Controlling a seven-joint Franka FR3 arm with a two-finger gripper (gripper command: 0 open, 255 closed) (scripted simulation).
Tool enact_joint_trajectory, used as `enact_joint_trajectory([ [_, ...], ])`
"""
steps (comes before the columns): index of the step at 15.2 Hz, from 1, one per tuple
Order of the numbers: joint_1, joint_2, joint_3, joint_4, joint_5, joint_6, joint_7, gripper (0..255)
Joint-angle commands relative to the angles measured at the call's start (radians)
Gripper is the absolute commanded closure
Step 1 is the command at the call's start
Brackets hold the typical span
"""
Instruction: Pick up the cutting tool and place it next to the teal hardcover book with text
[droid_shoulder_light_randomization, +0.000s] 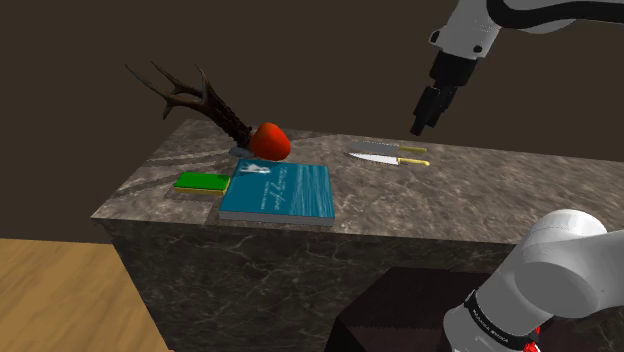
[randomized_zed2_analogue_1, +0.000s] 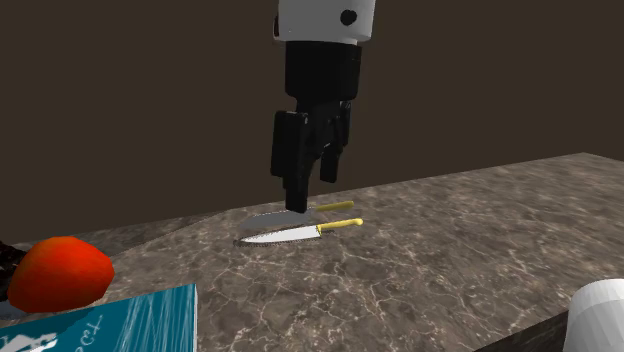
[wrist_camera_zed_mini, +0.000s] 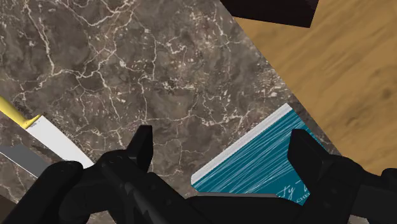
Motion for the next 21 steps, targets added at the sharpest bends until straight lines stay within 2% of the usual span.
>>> enact_joint_trajectory([
  [1,0.000,0.000,0.000,0.000,0.000,0.000,0.000,0],
  [7,-0.002,0.073,-0.139,-0.041,-0.084,0.109,-0.239,0],
  [12,0.004,0.185,-0.254,-0.027,-0.132,0.208,-0.437,0],
  [17,0.022,0.337,-0.365,0.028,-0.143,0.305,-0.639,0],
  [21,0.043,0.484,-0.448,0.102,-0.112,0.373,-0.811,0],
])
